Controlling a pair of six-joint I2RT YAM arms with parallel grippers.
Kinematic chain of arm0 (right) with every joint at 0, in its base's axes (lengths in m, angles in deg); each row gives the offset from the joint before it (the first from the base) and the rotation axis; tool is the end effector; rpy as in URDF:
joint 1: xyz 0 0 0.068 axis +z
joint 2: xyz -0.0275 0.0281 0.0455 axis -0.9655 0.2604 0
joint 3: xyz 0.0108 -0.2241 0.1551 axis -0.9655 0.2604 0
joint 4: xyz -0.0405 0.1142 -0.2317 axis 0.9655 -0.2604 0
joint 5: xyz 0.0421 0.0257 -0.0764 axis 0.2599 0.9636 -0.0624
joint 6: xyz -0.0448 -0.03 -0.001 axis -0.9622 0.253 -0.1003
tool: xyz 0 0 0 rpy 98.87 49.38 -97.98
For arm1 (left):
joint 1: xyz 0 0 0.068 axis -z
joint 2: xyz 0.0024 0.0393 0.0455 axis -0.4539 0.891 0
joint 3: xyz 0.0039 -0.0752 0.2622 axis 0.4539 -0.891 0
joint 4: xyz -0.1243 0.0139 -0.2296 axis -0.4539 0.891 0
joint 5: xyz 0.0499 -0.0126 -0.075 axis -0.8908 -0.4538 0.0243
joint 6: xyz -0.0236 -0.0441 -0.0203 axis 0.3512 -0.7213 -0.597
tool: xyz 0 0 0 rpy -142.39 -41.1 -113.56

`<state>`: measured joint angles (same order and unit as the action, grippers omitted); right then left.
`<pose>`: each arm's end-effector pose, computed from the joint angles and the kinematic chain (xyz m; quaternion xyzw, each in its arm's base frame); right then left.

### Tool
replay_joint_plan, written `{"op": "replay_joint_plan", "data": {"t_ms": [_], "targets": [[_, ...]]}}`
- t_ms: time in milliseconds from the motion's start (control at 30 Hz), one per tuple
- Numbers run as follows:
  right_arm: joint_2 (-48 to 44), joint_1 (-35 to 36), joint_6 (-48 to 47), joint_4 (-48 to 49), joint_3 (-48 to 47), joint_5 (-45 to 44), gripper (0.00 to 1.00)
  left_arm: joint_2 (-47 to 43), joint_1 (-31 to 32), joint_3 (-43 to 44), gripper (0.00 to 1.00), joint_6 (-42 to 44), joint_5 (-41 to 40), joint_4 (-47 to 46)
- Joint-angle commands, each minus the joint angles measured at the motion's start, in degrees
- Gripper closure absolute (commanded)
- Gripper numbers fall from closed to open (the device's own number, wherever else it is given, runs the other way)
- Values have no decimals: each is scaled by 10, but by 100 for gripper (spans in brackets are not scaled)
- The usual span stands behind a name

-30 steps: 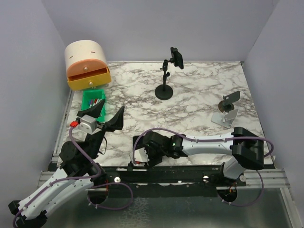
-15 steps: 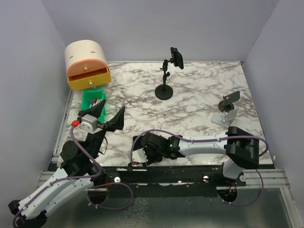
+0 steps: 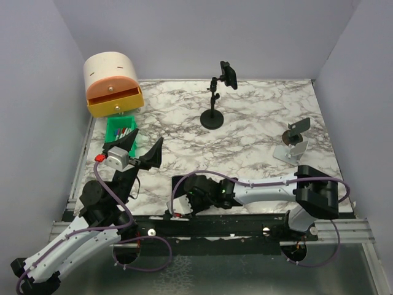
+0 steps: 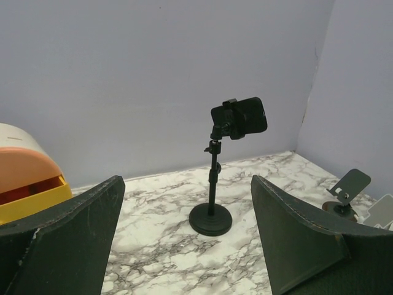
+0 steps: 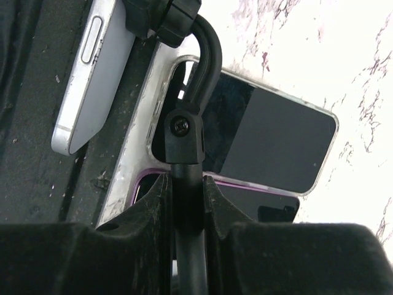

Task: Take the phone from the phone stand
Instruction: Pick up the phone stand with the phone at the center of the board.

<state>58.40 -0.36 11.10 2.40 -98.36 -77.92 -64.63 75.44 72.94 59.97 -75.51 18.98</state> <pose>0.0852 0.3229 0.1778 -0.8116 0.4782 0.1421 0.3040 0.0746 -0.0637 0.3461 0.0911 0.5292 -0.2050 0.8183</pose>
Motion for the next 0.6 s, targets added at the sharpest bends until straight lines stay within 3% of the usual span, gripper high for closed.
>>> {"op": "replay_joint_plan", "data": {"t_ms": [0,333,567], "targets": [[-71,2,28,47,25,-30,100,5,-2,6,15,-5,-7,3],[-264,1,105,109,124,-103,100,-10,-2,10,15,-10,-31,-5],[-384,-26,194,252,215,-128,100,-22,-1,54,15,-11,-18,-28]]}}
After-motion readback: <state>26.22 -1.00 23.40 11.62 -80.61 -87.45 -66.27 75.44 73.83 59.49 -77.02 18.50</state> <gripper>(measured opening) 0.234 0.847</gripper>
